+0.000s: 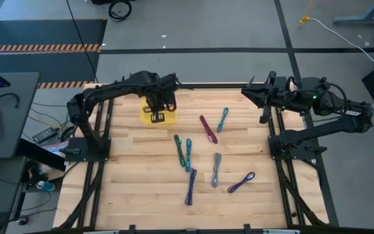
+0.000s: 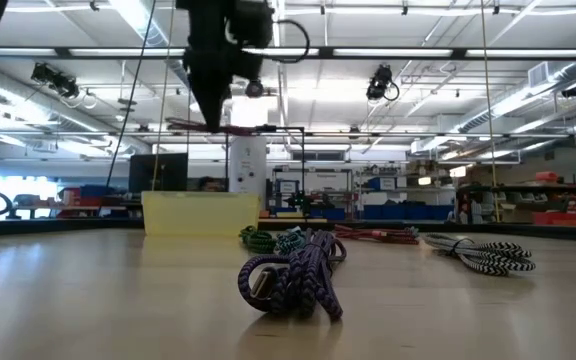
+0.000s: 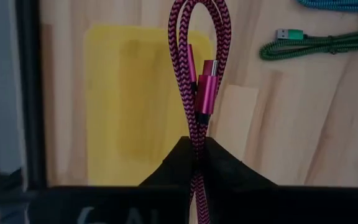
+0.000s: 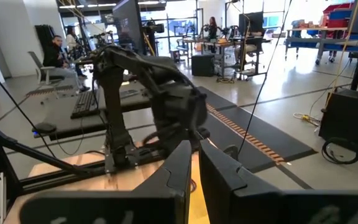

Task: Pick and place USB-C Cables
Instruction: Put the bottom pink charger cable into the bin

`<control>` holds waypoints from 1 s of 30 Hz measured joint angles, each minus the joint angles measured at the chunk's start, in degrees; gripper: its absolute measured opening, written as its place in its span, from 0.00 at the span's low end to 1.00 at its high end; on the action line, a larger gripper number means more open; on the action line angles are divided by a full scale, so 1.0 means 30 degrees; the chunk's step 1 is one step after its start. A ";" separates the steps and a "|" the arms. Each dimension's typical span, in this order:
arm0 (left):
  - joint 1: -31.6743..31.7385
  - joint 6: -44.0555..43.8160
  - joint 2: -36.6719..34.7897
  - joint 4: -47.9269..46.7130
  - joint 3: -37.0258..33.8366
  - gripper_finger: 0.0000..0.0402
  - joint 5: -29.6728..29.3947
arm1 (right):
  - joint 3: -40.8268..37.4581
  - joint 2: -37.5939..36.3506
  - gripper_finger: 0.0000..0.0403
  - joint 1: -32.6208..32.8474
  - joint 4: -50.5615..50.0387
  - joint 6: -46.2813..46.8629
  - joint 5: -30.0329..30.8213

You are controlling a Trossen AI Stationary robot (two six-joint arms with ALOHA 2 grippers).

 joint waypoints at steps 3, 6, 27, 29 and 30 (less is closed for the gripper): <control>0.0917 0.0889 0.0000 0.1482 -0.1293 0.05 0.0504 | 0.0000 0.0000 0.10 0.0000 0.0000 0.0000 0.0000; 0.1643 0.1377 0.0000 0.3123 -0.2542 0.05 0.1354 | 0.0000 0.0000 0.10 0.0000 0.0000 0.0000 0.0000; 0.2600 0.1811 0.0000 0.6233 -0.6911 0.05 0.2895 | 0.0000 0.0000 0.10 0.0000 0.0000 0.0066 0.0000; 0.2600 0.1833 0.0000 0.6287 -0.6911 0.05 0.2900 | 0.0000 0.0000 0.10 0.0005 0.0000 0.0066 0.0000; 0.2600 0.1833 0.0000 0.6388 -0.6911 0.05 0.2925 | 0.0000 0.0000 0.10 0.0000 0.0000 0.0066 0.0000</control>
